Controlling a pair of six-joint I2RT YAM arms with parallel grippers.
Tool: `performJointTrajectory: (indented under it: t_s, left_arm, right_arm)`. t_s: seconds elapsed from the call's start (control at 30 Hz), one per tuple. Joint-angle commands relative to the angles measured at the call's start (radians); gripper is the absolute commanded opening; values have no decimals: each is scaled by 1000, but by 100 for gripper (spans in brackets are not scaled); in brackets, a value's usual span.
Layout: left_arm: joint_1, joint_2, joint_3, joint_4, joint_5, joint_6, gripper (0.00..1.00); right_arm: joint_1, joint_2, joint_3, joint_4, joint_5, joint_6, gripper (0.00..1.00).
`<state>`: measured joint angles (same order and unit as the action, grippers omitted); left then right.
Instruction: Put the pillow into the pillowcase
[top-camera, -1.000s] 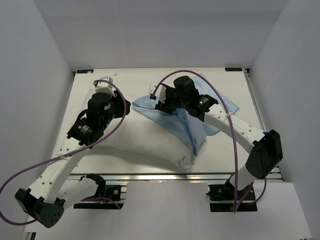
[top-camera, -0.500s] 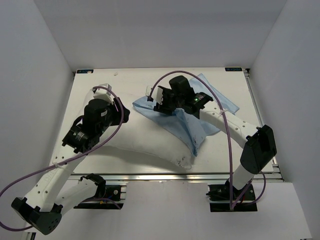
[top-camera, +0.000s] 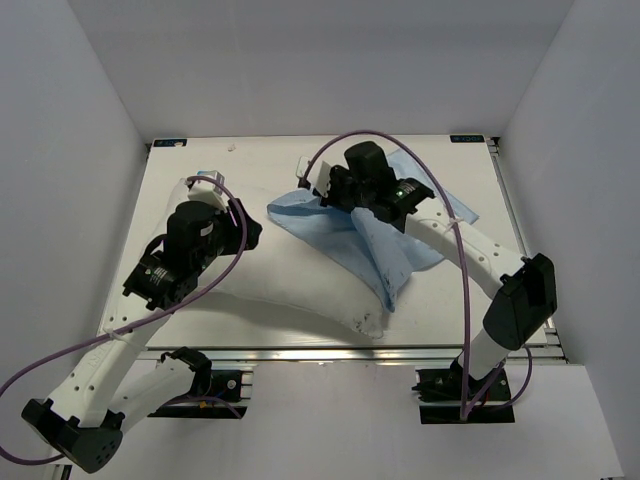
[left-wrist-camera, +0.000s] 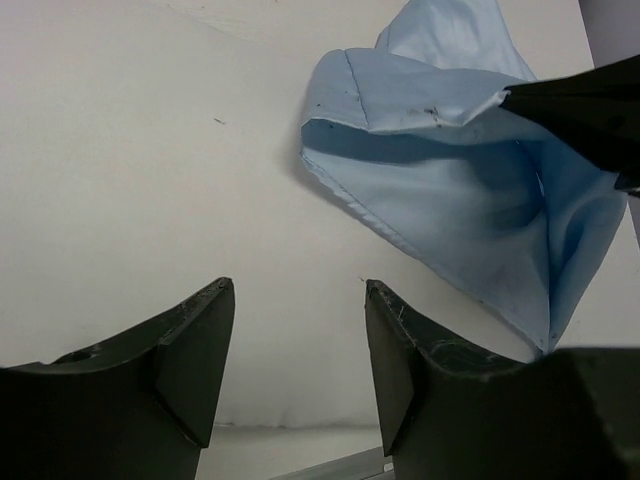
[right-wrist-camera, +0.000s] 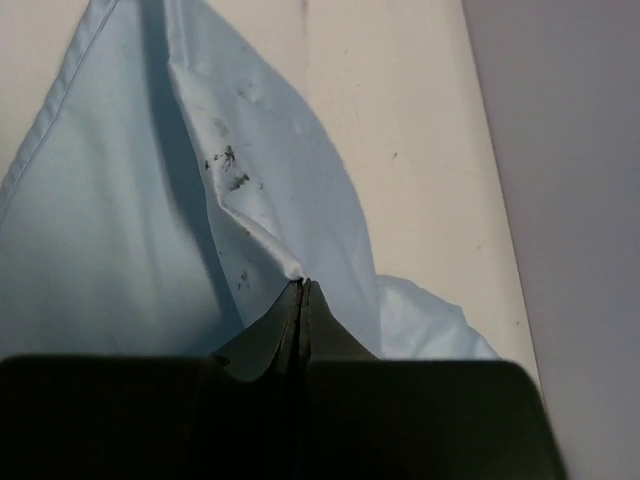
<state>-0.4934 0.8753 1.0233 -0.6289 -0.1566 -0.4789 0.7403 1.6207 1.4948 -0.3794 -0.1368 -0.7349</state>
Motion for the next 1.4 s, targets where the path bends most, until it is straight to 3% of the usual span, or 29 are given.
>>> performJointTrajectory:
  t_s: [0.0,0.07,0.13,0.17,0.23,0.33,0.53,0.8,1.1,1.17,1.27,1.3,1.37]
  left_arm:
    - [3,-7,-5,14,38,0,65]
    - [3,-7,-9,21,46,-4,65]
    - [3,-10,-15,24,52,-13,65]
    - [3,-15,-17,28,54,-15,65]
    - [3,-19,-20,28,54,-20,65]
    - [3,-27,-23,20,54,-21,65]
    - [3,-35,-29,17,55,-26,65]
    - [3,-25,-32,28,72,-26,65]
    - [3,-6,3,12,123,12,68]
    - [3,-1,12,3,132,22,69]
    - [3,8,26,-11,155,45,69]
    - [3,17,34,-14,155,57,69]
    - [3,27,40,-18,192,77,70]
  right_arm:
    - [-5,-59,91,45,-10,61,0]
    - [-5,-64,105,37,-23,87,6]
    - [-5,-65,128,4,-41,92,22]
    - [-5,-70,131,-9,-62,94,46]
    - [-7,-82,142,-50,-87,91,71]
    - [-5,-102,148,-95,-133,81,80]
    - [-5,-113,117,-137,-130,26,85]
    - [-4,-53,76,-162,-64,-53,84]
    - [-5,33,62,-70,16,-133,74]
    - [-4,47,64,-70,23,-147,66]
    - [-10,54,67,-72,22,-140,34]
    - [-13,47,67,-58,22,-115,17]
    - [-31,21,73,-41,19,-81,6]
